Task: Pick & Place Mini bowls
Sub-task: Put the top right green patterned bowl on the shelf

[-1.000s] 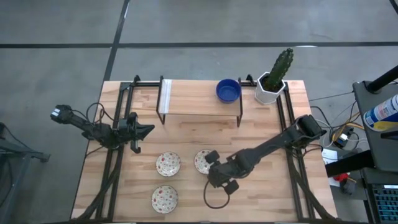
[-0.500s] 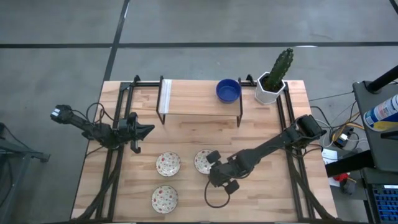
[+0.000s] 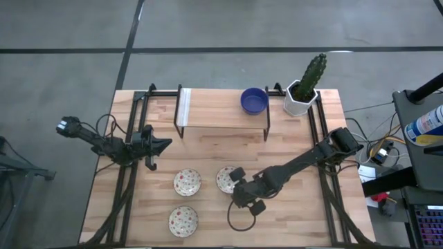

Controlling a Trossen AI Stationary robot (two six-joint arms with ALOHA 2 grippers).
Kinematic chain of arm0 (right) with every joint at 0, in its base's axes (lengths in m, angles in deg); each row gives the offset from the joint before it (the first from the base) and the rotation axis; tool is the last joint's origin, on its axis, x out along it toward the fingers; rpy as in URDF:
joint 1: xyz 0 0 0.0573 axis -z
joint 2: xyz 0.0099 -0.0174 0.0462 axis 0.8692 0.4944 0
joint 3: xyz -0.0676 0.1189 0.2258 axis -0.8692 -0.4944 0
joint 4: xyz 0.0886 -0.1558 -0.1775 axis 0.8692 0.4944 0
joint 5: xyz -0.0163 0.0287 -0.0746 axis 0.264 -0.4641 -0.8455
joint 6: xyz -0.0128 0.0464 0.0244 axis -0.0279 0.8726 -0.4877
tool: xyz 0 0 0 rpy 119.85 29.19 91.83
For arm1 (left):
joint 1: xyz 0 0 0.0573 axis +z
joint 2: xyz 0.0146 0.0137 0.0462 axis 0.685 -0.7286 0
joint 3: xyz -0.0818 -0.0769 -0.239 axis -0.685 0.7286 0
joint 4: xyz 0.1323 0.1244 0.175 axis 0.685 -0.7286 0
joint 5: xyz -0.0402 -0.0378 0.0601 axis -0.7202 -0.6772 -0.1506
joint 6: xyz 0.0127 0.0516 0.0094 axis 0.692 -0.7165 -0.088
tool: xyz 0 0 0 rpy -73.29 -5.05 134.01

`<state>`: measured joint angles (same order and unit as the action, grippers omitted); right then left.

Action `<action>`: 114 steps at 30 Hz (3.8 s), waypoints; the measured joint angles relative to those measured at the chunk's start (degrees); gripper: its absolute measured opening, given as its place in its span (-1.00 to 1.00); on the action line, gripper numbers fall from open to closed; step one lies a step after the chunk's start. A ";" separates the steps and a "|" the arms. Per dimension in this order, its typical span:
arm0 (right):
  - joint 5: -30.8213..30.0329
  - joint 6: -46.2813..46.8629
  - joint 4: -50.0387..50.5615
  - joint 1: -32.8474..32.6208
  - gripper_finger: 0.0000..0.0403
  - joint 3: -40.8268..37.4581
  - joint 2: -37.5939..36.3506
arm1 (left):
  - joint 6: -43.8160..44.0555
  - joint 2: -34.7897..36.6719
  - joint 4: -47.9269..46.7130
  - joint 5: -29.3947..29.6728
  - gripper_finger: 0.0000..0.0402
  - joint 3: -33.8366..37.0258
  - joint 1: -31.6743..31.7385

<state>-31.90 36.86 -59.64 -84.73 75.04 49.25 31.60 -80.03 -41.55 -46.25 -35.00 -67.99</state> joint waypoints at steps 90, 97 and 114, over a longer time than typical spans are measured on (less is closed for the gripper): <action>-10.02 -12.54 34.11 19.91 -0.94 43.28 3.37 | 0.01 -0.02 -0.01 0.01 -1.00 -0.01 -0.01; -8.11 -13.34 33.94 27.56 -0.94 44.24 3.48 | 0.02 -0.01 -0.01 0.00 -1.00 -0.02 -0.02; -2.47 -10.54 24.40 35.22 -0.94 40.52 3.72 | 0.02 0.00 -0.01 0.01 -1.00 -0.02 0.00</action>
<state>-34.37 26.32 -35.24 -49.50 115.57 52.96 31.62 -80.03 -41.56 -46.24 -35.02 -67.99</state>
